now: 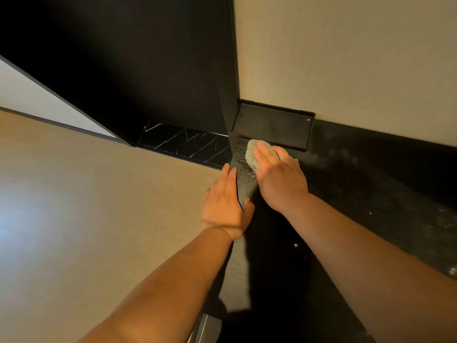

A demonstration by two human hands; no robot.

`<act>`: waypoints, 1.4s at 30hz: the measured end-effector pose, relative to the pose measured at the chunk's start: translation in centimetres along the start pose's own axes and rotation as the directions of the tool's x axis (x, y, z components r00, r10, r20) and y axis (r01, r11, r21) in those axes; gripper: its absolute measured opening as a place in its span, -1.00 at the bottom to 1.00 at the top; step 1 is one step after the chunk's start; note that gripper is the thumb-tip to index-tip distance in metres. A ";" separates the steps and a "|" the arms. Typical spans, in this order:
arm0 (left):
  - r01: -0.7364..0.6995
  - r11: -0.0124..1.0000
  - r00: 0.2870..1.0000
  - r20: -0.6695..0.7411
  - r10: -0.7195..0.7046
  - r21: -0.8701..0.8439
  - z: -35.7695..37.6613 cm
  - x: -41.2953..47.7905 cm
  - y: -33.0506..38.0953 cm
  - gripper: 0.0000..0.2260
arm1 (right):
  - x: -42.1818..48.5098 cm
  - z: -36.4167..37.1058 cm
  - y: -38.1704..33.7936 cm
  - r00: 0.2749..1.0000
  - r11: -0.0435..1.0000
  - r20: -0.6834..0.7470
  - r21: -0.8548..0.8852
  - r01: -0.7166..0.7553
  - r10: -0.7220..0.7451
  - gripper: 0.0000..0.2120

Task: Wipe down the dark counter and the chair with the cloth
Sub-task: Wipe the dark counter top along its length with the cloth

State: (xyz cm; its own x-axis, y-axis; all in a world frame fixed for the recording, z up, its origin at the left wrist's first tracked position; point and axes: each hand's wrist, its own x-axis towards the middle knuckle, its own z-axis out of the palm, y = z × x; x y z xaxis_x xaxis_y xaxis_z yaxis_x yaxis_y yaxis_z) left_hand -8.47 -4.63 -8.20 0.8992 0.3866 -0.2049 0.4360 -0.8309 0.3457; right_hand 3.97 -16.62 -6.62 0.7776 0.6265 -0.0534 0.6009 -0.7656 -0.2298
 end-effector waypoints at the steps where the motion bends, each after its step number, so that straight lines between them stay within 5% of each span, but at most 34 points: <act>1: 0.001 1.000 1.000 0.003 -0.001 0.003 0.0 0.0 -0.1 -0.20 | 0.1 0.2 -0.2 1.000 1.000 0.001 0.000 -0.018 0.018 -0.42; 8: -0.007 1.000 1.000 -0.007 0.007 0.000 0.0 0.0 -0.2 -0.18 | 3.9 -0.2 -1.3 0.973 0.971 0.053 0.093 0.220 -0.226 -0.53; 18: -0.001 1.000 1.000 0.015 0.002 -0.014 -0.2 0.1 -0.2 -0.19 | -2.2 -1.1 3.2 0.996 0.996 0.030 -0.003 -0.085 0.085 -0.49; 25: 0.000 1.000 1.000 0.009 0.000 0.018 -0.2 0.0 0.0 -0.23 | 1.1 -0.2 0.1 0.997 0.996 0.005 0.045 0.071 -0.072 -0.49; 35: 0.001 1.000 1.000 -0.003 -0.001 -0.015 -0.2 0.0 0.0 -0.24 | -4.4 -1.5 4.3 0.959 0.958 -0.020 0.055 -0.281 0.283 -0.52; 42: 0.003 1.000 1.000 0.003 -0.003 -0.020 -0.3 0.0 0.0 -0.24 | -2.9 -1.3 1.1 0.984 0.980 0.020 0.083 -0.179 0.177 -0.45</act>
State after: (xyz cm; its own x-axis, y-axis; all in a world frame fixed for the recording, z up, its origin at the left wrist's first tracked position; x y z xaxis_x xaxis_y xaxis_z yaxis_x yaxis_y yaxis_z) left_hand -8.47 -4.56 -7.91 0.8979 0.3878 -0.2082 0.4391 -0.8218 0.3631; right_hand 2.66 -19.46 -5.42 0.8681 0.4835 -0.1129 0.4351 -0.8503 -0.2960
